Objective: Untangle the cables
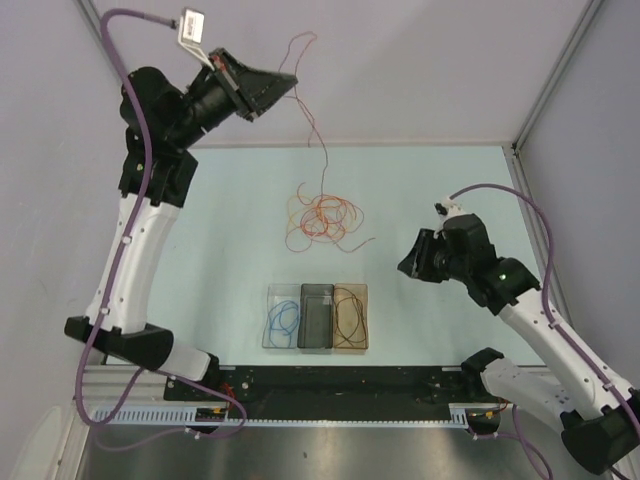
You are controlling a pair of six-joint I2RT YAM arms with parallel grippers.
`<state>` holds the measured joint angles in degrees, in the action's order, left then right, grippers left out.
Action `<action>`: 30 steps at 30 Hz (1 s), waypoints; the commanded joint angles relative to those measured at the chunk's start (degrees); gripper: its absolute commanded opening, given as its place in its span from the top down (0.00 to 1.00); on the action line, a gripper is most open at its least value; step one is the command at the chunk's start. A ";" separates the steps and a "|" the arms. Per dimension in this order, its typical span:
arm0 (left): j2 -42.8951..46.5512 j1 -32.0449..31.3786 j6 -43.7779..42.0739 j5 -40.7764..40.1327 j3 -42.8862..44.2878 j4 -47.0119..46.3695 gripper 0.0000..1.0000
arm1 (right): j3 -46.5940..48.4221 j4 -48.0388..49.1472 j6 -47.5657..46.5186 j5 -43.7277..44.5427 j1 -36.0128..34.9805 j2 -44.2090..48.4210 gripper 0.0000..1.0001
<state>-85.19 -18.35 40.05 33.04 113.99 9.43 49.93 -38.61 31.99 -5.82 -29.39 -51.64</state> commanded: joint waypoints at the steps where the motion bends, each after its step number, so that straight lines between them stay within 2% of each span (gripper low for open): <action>1: 8.07 -0.37 2.57 3.26 -12.69 4.19 1.00 | 8.24 0.46 -2.72 -1.73 1.52 1.54 0.64; 3: 11.78 -0.81 2.66 3.00 -17.47 5.07 1.00 | 11.14 1.60 -3.07 -4.18 1.96 1.63 0.64; 7: 23.89 -1.69 4.68 0.45 -33.08 5.16 1.00 | 14.92 5.99 -2.90 -6.65 2.40 1.54 0.63; 13: 32.53 -7.66 0.73 -2.80 -43.13 12.45 1.00 | 18.01 13.63 -2.37 -10.43 2.67 1.01 0.65; 17: 38.59 -11.61 1.78 -3.24 -48.07 13.24 1.00 | 18.27 16.37 -2.11 -10.52 2.76 0.49 0.65; 23: 43.35 -12.76 -2.43 -2.99 -49.92 17.72 1.00 | 18.36 15.94 -2.10 -10.08 2.84 -0.48 0.66; 30: 44.14 -14.17 -2.78 1.06 -55.90 10.27 1.00 | 18.45 13.74 -2.28 -8.50 2.84 0.22 0.67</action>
<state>-40.66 -31.35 38.79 31.53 60.45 23.86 66.06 -25.04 30.13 -14.87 -26.76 -52.36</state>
